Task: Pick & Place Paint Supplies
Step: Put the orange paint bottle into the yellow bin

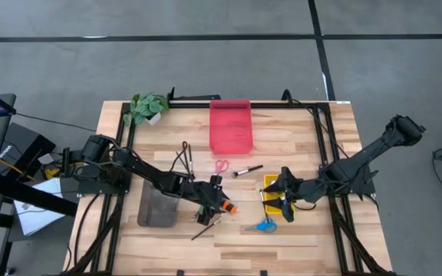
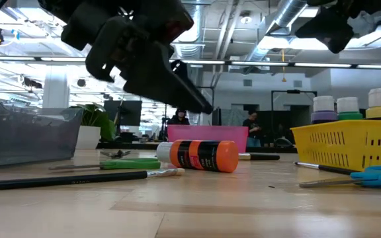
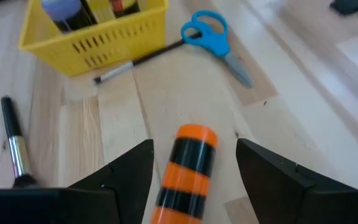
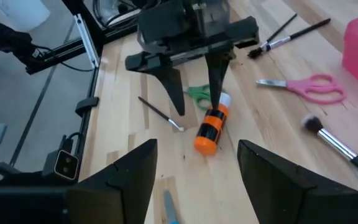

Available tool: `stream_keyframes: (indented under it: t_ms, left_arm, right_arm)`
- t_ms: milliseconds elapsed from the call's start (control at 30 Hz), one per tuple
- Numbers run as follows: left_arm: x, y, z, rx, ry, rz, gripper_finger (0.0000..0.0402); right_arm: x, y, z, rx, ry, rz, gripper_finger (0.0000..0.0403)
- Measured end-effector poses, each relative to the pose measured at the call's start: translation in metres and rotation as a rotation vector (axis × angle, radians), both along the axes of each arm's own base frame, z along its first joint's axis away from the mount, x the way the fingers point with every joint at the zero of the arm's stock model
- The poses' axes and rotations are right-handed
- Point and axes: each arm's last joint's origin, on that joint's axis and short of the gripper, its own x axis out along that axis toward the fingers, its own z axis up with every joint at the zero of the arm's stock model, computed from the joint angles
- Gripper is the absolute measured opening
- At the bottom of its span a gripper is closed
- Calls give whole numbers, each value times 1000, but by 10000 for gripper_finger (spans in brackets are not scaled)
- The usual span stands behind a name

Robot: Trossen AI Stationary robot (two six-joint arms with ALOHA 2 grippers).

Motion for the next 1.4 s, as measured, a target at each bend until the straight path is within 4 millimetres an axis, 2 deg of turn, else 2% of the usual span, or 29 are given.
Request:
stream_keyframes:
  t_ms: [100,367,767,1167,1400]
  left_arm:
    - [2,0,2,-7,-28,-1,222]
    - [-12,6,-15,84,187,72,221]
    - [-16,18,-20,131,271,130,220]
    - [-17,18,-21,108,290,94,168]
    - [-17,18,-21,130,285,68,165]
  right_arm:
    - [1,0,2,0,-24,4,218]
    - [0,2,4,4,-35,20,218]
    - [-1,3,4,-11,-36,35,218]
    - [-1,3,4,-19,-36,40,218]
    - [-1,3,4,-19,-36,40,218]
